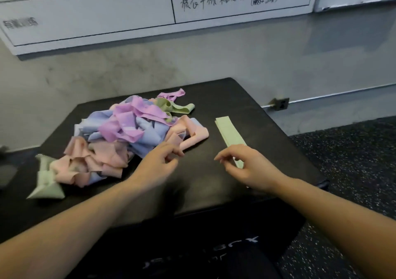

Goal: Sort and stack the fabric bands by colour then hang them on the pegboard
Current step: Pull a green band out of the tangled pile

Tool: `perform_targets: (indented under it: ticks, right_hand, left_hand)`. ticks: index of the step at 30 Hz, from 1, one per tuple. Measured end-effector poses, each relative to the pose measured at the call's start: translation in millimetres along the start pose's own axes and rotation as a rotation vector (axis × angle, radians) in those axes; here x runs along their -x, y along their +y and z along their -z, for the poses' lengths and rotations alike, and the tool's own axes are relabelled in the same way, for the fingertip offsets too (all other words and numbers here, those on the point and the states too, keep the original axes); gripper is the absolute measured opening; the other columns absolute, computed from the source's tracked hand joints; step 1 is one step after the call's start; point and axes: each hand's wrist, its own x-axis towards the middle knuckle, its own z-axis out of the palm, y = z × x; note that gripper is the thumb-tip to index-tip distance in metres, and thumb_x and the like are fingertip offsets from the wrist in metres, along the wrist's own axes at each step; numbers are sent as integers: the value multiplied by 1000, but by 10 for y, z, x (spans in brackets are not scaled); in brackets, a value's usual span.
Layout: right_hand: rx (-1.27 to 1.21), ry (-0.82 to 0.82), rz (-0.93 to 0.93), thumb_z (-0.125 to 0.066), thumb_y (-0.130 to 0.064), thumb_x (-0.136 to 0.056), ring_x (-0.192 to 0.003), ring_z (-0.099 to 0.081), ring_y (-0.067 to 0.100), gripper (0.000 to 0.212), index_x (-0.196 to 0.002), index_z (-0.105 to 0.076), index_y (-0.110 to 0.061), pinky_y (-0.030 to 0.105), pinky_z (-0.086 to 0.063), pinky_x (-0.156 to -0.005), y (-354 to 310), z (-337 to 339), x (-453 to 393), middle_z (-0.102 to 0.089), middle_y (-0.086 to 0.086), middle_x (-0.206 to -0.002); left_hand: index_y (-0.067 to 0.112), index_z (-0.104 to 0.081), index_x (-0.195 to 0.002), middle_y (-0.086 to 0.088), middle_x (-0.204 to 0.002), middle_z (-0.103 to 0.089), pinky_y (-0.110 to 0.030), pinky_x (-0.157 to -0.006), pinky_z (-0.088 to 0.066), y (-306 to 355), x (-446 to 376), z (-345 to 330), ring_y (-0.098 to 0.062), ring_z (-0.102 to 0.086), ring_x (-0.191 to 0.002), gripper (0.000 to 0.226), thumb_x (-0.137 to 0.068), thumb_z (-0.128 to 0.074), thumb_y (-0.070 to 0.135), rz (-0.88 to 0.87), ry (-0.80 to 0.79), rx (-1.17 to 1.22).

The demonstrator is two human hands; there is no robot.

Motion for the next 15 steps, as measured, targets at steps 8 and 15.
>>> perform_targets:
  ticks: [8,15]
  right_hand:
    - [-3,-226,27,-65,-7,-90,-96,-59,2,27,-107,-69,-27,5,-39,-79,-842,-501,-402,-68,-7,-100]
    - [60,-380,36,-64,-14,-90,-98,-62,2,34,-121,-64,-28,16,-45,-87,-1404,-1036,-800,-65,-16,-102]
  left_hand:
    - [34,-65,-88,6,-91,-62,-14,-77,-43,-596,799,700,2,-58,-79,33,-85,-66,2,159,191,-7]
    - [27,-62,-105,-3,-113,-59,-33,-94,-43,-1197,1240,1145,-21,-53,-109,33,-75,-68,15,358,320,-20]
